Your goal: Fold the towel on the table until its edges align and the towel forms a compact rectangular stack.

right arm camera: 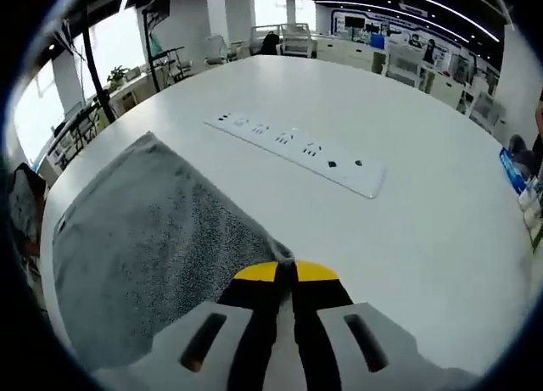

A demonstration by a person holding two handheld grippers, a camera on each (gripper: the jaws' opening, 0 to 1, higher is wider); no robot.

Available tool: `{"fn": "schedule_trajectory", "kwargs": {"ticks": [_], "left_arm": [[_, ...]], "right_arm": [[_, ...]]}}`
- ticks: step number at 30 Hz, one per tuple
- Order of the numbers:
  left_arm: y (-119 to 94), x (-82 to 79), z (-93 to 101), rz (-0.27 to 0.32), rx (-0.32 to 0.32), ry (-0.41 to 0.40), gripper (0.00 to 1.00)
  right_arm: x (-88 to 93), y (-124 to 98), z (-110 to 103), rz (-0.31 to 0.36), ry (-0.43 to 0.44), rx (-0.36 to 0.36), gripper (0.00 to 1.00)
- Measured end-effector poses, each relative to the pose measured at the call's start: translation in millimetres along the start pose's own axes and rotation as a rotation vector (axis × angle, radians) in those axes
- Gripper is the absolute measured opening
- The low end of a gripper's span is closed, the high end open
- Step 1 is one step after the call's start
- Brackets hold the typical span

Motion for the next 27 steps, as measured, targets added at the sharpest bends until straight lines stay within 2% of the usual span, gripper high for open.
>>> {"fn": "schedule_trajectory", "kwargs": {"ticks": [5,7,9,12,15,18,24,27], "left_arm": [[0,-1.0,0.2,-0.006,0.003,-0.001,0.04],[0,-1.3,0.3,-0.006,0.004,0.000,0.04],[0,-1.2,0.3,-0.005,0.005,-0.005,0.04],[1,-1.6,0.2,-0.008,0.006,-0.004,0.04],[0,-2.8,0.4,-0.014,0.008,-0.004,0.04],[-1,-4.1,1.0,-0.020,0.010,-0.004,0.04],[-1,-7.2,5.0,-0.022,0.024,-0.020,0.03],[-1,-10.4,8.9,-0.014,0.041,-0.044,0.02]], "right_arm": [[-0.9,-4,-1,0.035,0.127,-0.040,0.06],[-1.6,-4,-1,0.065,0.201,-0.056,0.09],[2.1,-5,-2,0.070,0.238,-0.066,0.16],[6.7,-1,-7,0.038,0.210,-0.054,0.23],[6.3,3,-10,0.038,0.188,-0.048,0.22],[9.1,1,-9,-0.013,0.137,-0.013,0.15],[9.3,-2,-7,-0.021,0.133,-0.012,0.03],[10.6,-5,-3,-0.037,0.103,-0.014,0.02]]}}
Point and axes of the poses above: the point that each gripper's makers call its tool centre point, and the gripper's own axes: y roughly forward along the fingers, z roughly to its right, x roughly out of its underside, the point moved 9 cm from there along -y, roughly backward along the fingers, and after that the axes turned 12 degrees about y, right-handed, at the moved point
